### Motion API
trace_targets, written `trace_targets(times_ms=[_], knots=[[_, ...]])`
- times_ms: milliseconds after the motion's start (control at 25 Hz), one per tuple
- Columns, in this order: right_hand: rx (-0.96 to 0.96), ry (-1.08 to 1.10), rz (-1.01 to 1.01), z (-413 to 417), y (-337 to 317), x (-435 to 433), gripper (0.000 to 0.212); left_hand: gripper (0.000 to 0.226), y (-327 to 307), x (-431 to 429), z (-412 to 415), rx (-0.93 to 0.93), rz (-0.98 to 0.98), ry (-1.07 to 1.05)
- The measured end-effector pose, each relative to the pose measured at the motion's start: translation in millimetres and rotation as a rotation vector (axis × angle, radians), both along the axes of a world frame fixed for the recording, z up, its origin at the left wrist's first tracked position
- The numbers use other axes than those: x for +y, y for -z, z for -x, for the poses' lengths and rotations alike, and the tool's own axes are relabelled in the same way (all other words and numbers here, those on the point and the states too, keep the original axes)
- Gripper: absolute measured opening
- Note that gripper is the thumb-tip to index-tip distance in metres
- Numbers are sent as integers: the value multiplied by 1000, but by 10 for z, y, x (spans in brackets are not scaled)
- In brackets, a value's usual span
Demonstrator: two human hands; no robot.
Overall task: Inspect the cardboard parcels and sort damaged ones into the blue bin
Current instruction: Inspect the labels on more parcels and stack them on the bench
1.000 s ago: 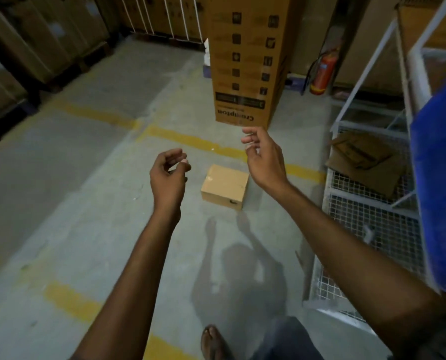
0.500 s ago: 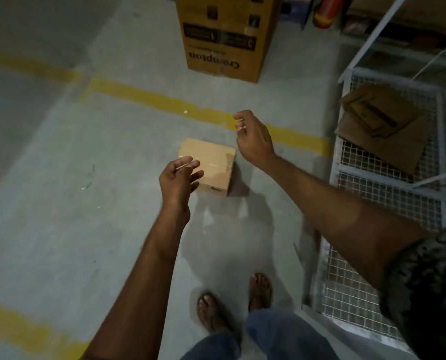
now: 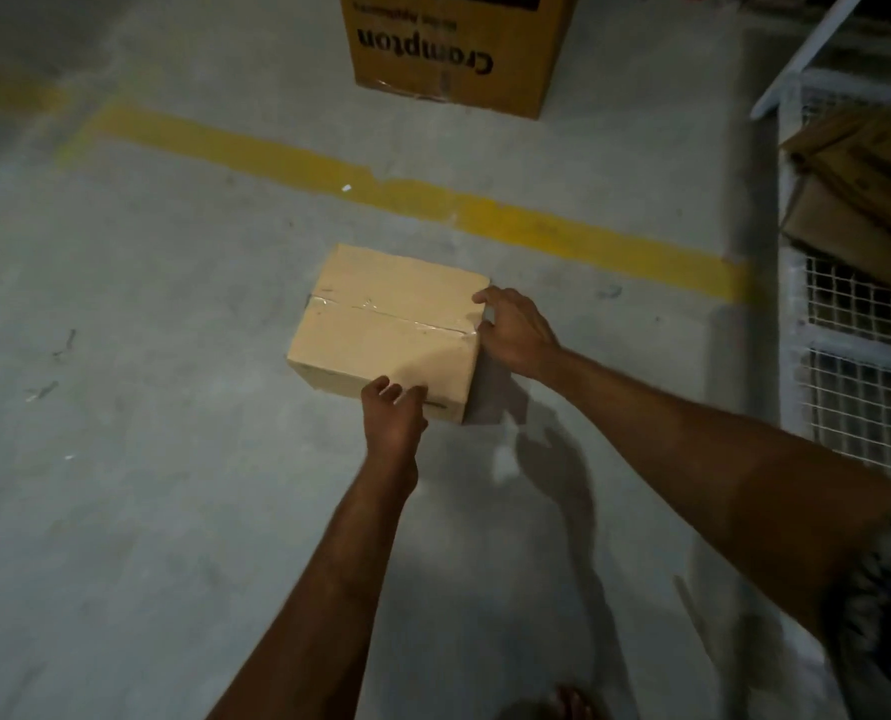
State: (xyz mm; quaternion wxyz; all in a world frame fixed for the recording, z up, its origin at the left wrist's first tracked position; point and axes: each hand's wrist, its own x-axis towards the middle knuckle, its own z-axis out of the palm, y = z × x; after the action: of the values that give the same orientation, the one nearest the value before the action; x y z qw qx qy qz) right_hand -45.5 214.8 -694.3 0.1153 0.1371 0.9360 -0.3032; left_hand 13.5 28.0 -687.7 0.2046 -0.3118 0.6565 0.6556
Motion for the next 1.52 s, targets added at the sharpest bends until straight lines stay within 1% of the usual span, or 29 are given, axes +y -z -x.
trace_targets(times_ms=[40,80,160,240,360,480,600,640,680,760,840,920,960,1040,1080,1160,1240,1320,1400,1440,1520], knots=[[-9,-37,-26,125,161,-11,50,63,204,47,67,-16,5,9],[-14,-75,-59,265,307,-17,56,67,389,104,126,-23,10,19],[-26,-122,-136,567,585,-7,69,67,783,201,228,-15,-2,46],[-81,-126,-185,857,837,56,79,74,1093,238,316,-27,-24,66],[-172,-154,-177,1056,1098,174,88,85,1390,224,361,10,-41,68],[-197,-88,-154,878,1003,240,95,94,1264,151,250,62,-43,80],[-189,-2,-258,475,599,254,94,111,889,-27,69,180,17,182],[-160,22,-247,364,425,256,97,114,700,-104,21,204,19,209],[-121,49,-189,260,218,250,101,114,499,-179,-18,230,11,220],[-35,112,28,93,-274,209,109,108,-10,-300,-57,274,6,204],[47,149,185,-67,-893,84,106,97,-674,-362,-64,311,14,85],[91,143,212,-238,-1572,-125,103,88,-1410,-446,-82,325,70,-74],[100,124,205,-338,-1948,-228,108,85,-1811,-504,-119,333,108,-112],[89,98,176,-544,-2610,-401,123,85,-2512,-639,-254,381,237,-89],[91,114,176,-655,-2944,-481,123,86,-2867,-717,-346,421,307,-49],[161,192,239,-878,-3612,-623,109,91,-3603,-854,-527,510,441,28],[244,245,327,-1131,-4183,-751,100,99,-4242,-954,-747,584,527,83],[286,270,365,-1479,-4807,-897,96,104,-4874,-1092,-1064,626,532,95],[341,297,365,-1808,-5269,-972,99,105,-5290,-1202,-1407,638,489,78],[370,282,375,-2026,-5528,-1017,102,102,-5528,-1282,-1619,639,450,73],[429,245,383,-2469,-6018,-1122,108,89,-6010,-1414,-2005,669,402,60]])
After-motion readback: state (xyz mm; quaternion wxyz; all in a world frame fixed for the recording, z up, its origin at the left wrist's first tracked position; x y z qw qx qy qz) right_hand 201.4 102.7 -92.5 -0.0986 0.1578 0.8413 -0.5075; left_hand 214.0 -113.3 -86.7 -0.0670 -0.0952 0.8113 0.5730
